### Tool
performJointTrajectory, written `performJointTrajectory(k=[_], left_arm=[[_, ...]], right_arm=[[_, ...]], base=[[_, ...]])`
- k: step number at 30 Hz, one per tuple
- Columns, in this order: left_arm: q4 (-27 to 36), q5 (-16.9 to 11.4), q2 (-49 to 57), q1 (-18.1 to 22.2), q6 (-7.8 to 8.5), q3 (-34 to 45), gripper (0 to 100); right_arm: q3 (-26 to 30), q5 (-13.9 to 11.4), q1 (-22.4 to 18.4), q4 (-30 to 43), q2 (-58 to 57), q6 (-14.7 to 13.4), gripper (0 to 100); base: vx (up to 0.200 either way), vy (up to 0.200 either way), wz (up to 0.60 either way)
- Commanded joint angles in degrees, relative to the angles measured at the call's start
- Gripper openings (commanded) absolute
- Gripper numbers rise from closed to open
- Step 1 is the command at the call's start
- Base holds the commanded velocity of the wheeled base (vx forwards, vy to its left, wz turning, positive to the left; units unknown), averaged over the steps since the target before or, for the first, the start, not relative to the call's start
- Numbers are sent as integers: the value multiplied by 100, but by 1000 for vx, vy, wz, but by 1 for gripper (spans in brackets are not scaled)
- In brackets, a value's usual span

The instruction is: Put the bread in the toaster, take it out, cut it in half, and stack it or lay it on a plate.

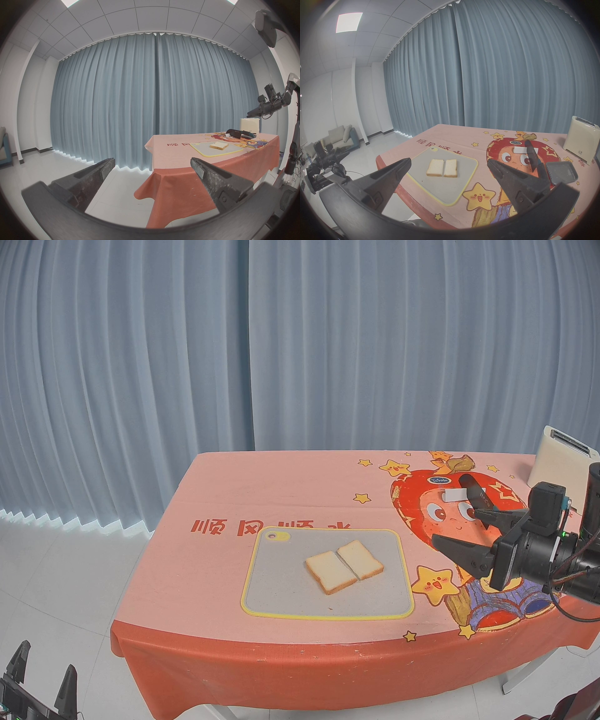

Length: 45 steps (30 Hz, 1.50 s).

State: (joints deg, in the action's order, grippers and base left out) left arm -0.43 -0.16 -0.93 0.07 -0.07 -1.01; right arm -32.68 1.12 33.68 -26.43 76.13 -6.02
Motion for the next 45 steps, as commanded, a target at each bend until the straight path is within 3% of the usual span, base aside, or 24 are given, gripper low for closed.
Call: performJointTrajectory(k=[1,6,20,25,32,45], left_arm=[[-1,-2,57,1,-1,101,100],[-1,-2,57,1,-1,101,100],[-1,-2,57,1,-1,101,100],[-1,-2,57,1,-1,101,100],[-1,-2,57,1,-1,101,100],[-1,-2,57,1,-1,101,100]], right_arm=[[43,37,-46,-20,218,-4,100],[-10,336,77,41,262,13,100],[-511,380,244,68,534,49,100],[-669,380,183,138,649,49,100],[-1161,486,165,903,772,40,100],[-1557,609,-90,964,1194,49,100]], base=[[0,0,0],[0,0,0],[0,0,0],[0,0,0],[0,0,0],[0,0,0]])
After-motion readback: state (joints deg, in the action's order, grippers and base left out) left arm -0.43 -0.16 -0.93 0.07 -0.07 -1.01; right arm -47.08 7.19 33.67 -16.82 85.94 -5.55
